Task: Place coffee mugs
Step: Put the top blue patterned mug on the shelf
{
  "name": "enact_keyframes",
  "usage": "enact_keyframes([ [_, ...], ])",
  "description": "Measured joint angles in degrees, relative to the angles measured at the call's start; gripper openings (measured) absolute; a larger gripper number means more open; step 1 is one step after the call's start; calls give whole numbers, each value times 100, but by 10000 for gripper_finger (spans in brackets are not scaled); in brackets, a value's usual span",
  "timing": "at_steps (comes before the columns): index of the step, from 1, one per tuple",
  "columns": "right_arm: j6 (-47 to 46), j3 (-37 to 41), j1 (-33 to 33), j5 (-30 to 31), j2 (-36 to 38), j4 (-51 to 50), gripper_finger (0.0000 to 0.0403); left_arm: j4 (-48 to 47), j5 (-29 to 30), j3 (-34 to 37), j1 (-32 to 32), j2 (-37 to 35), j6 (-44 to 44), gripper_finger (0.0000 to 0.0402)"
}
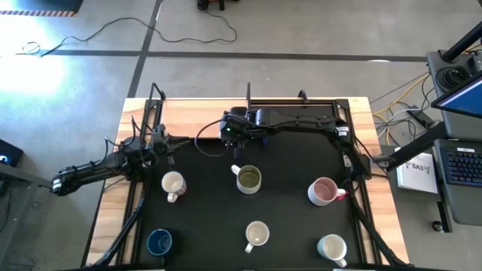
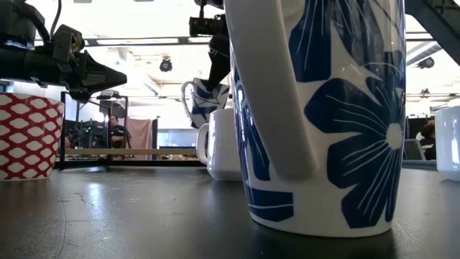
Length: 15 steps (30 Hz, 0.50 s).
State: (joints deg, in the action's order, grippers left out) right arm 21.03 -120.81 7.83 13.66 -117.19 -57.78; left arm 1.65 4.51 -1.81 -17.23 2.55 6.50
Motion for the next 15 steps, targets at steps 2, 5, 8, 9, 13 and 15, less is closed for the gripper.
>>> enact_keyframes([
  [2, -29, 0, 58, -5, -2, -10, 13, 0, 0, 0, 0, 0, 0, 62],
  [5, -43, 0, 135, 8, -2, -7, 13, 0, 0, 0, 0, 0, 0, 62],
  [8, -189, 0, 203, -39, -16, 13, 13, 0, 0, 0, 0, 0, 0, 62],
  [9, -203, 0, 228, -61, -38, 21, 13, 0, 0, 0, 0, 0, 1, 62],
  [13, -229, 0, 291, -52, -215, 20, 13, 0, 2, 0, 0, 0, 0, 62],
  [15, -205, 4, 321, -42, -296, 16, 13, -1, 0, 0, 0, 0, 0, 62],
])
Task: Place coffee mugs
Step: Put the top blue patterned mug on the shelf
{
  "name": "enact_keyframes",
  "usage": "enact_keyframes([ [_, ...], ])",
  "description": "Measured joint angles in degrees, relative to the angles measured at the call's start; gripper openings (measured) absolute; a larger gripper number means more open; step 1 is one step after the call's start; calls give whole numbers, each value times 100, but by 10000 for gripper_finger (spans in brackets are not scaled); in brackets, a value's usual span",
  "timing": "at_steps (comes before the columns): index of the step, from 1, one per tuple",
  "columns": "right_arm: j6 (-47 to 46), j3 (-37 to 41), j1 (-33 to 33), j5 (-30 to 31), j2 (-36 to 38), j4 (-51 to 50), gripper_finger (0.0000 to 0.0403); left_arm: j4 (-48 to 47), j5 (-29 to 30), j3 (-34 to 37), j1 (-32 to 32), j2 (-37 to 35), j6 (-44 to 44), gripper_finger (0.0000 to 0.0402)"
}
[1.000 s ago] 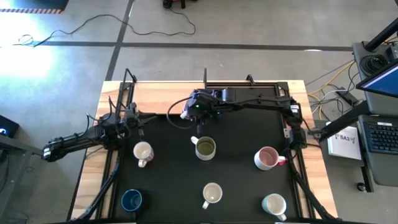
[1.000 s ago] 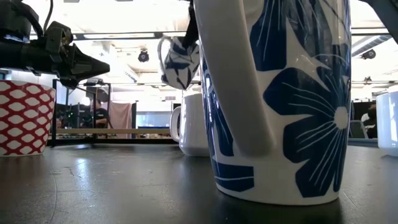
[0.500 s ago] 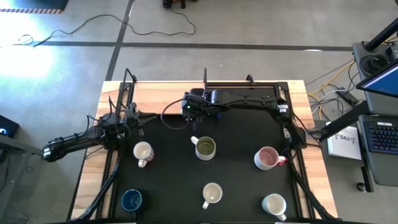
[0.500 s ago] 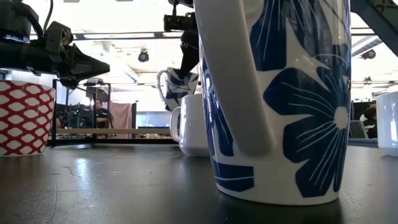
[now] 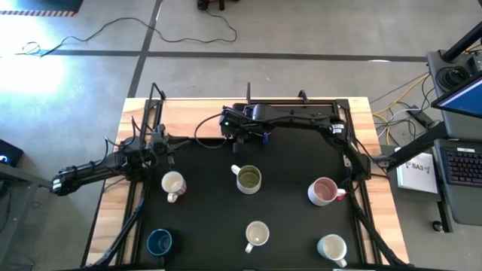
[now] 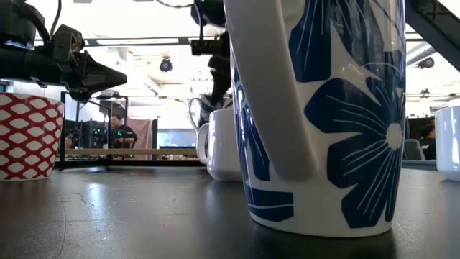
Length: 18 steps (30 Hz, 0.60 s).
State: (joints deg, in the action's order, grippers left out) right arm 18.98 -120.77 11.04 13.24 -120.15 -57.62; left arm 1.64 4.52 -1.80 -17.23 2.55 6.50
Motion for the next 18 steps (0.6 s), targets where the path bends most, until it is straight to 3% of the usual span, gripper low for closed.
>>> enact_keyframes([
  [18, 51, 4, 79, -14, -104, -6, 15, -2, 2, 0, 0, 0, 0, 62],
])
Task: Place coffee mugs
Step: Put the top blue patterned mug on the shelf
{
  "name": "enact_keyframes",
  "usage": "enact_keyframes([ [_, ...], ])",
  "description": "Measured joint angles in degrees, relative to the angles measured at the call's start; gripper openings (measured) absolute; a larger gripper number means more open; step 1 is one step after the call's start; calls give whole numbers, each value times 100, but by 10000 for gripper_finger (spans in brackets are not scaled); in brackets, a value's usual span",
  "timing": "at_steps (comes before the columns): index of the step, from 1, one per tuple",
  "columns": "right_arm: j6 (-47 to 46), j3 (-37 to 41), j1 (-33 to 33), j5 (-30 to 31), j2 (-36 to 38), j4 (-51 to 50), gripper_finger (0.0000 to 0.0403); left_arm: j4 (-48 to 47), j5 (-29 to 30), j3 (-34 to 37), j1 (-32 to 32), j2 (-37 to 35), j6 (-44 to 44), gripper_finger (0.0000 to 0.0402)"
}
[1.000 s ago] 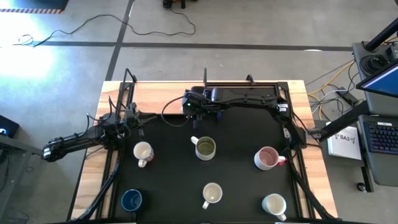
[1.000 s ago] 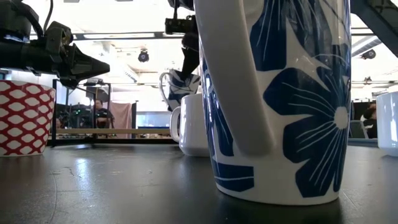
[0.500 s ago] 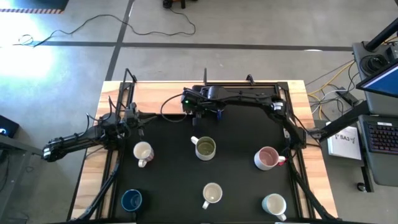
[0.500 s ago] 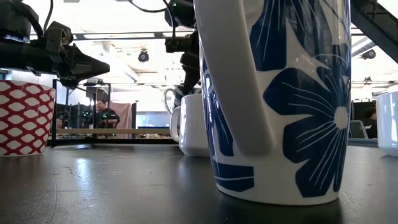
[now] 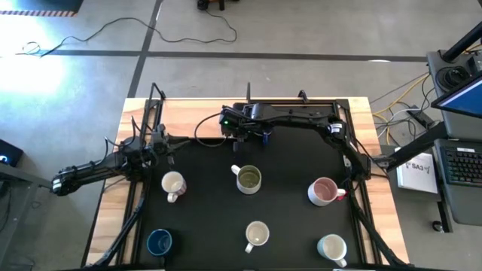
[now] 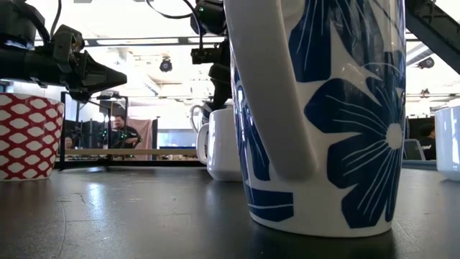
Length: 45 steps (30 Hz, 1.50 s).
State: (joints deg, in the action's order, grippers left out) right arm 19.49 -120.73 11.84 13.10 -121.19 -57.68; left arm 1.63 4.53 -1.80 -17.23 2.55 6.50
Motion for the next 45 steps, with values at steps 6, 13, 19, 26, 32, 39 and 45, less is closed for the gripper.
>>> enact_keyframes([
  [6, 23, 0, 31, 33, 0, 29, 49, 2, -2, 0, 0, 0, 0, 62],
  [13, 21, 0, 57, 40, 0, 34, 75, 0, -2, 0, 0, 0, 2, 62],
  [19, 18, 0, 57, 44, 19, 91, 83, 0, -2, 0, 0, 0, 2, 62],
  [26, 165, 2, 55, 246, 228, 114, 91, 0, -2, 0, 0, 0, 0, 62],
  [32, 176, 2, 59, 348, 617, 73, 90, 2, -2, 0, 0, 0, 0, 62],
  [39, -132, 2, 27, 279, 1308, 70, 86, 2, -2, 0, 0, 0, 1, 62],
  [45, -546, 2, -75, -431, 1870, 80, 82, 0, -2, 0, 0, 0, 0, 62],
])
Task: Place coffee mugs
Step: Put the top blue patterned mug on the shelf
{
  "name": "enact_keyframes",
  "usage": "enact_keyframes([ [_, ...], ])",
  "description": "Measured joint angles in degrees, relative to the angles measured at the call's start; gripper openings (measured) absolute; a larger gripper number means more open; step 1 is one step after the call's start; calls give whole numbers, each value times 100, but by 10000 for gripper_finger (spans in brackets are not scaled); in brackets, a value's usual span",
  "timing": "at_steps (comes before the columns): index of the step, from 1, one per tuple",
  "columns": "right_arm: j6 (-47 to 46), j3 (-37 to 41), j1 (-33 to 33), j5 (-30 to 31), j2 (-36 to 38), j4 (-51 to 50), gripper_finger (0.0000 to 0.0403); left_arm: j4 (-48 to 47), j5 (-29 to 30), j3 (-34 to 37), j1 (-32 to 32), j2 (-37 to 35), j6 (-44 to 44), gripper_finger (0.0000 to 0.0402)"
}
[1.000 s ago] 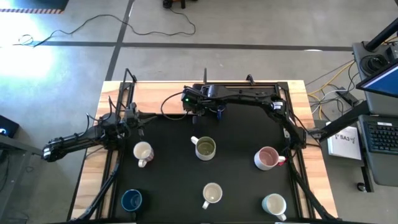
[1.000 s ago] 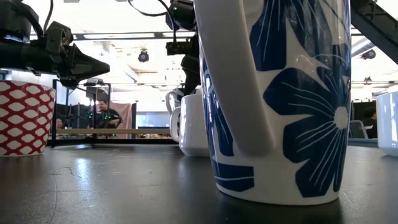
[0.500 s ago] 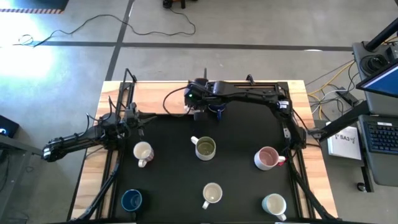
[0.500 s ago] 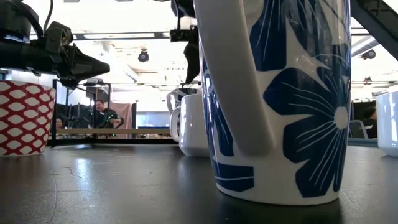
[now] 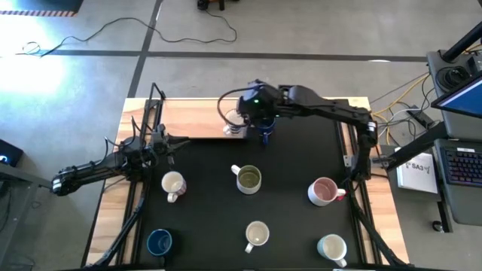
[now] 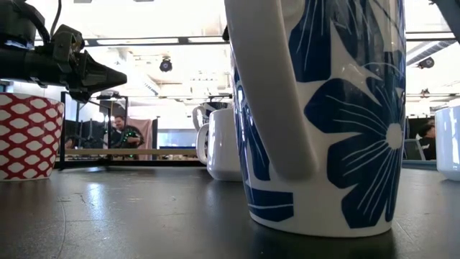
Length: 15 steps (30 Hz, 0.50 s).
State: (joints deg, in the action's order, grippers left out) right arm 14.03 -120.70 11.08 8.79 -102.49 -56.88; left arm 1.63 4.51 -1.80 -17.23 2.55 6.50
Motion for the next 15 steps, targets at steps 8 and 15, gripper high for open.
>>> enact_keyframes([
  [8, -555, 0, -433, -136, 552, -491, 91, 573, 81, -2, 0, 5, -20, 62],
  [15, -1001, 0, -648, -132, 837, -1032, 86, 1600, -70, -9, 0, 121, 81, 62],
])
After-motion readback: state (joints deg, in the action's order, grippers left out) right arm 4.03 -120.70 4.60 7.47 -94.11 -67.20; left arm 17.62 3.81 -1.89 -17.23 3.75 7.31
